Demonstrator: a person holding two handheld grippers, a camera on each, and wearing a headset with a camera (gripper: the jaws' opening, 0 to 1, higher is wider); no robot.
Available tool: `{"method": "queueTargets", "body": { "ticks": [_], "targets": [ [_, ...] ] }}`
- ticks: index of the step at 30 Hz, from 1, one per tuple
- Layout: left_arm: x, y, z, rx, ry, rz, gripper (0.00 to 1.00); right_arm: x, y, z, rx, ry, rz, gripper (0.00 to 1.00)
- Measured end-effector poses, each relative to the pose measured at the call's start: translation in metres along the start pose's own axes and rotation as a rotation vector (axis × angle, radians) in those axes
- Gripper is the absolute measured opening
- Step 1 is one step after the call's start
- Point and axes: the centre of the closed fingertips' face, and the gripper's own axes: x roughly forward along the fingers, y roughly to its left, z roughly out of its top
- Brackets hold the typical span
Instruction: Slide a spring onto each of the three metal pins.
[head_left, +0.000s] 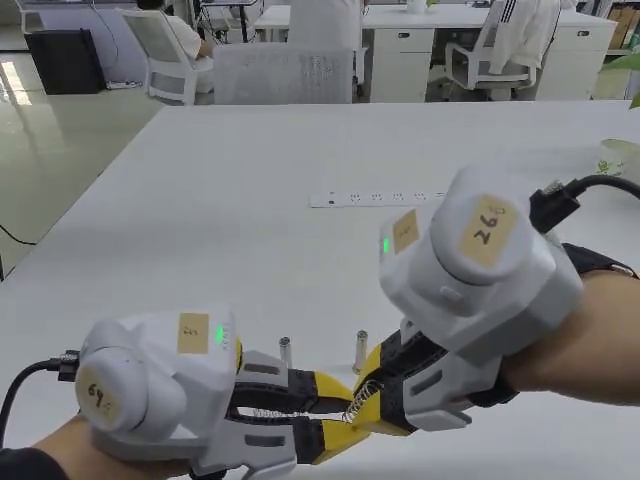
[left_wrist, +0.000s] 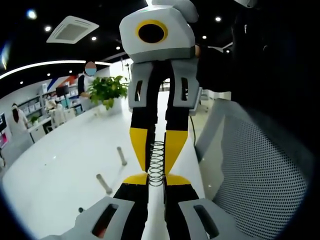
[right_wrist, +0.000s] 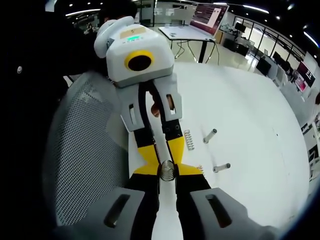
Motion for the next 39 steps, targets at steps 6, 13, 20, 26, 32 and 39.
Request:
{"method": "queueTargets", "body": {
  "ticks": [6, 13, 20, 26, 32, 39],
  "targets": [
    [0.001, 0.0, -0.002, -0.021, 0.005, 0.001, 0.1, 0.0, -0.001, -0.001, 0.007, 0.01, -0.001, 0.08],
    [0.0, 0.002, -0.008, -0.049, 0.016, 0.005, 0.14, 0.0, -0.003, -0.007, 0.008, 0.027, -0.002, 0.08],
    [-0.003, 0.004, -0.014, -0.077, 0.026, 0.012, 0.2, -0.003, -0.007, -0.013, 0.023, 0.034, -0.011, 0.08],
    [-0.009, 0.008, -0.018, -0.099, 0.028, 0.026, 0.24, -0.006, -0.011, -0.018, 0.035, 0.044, -0.02, 0.08],
    [-0.014, 0.011, -0.022, -0.121, 0.029, 0.036, 0.3, -0.008, -0.015, -0.023, 0.044, 0.05, -0.029, 0.08],
    [-0.025, 0.015, -0.027, -0.126, 0.042, 0.052, 0.33, -0.013, -0.023, -0.03, 0.06, 0.054, -0.041, 0.08]
  ]
}}
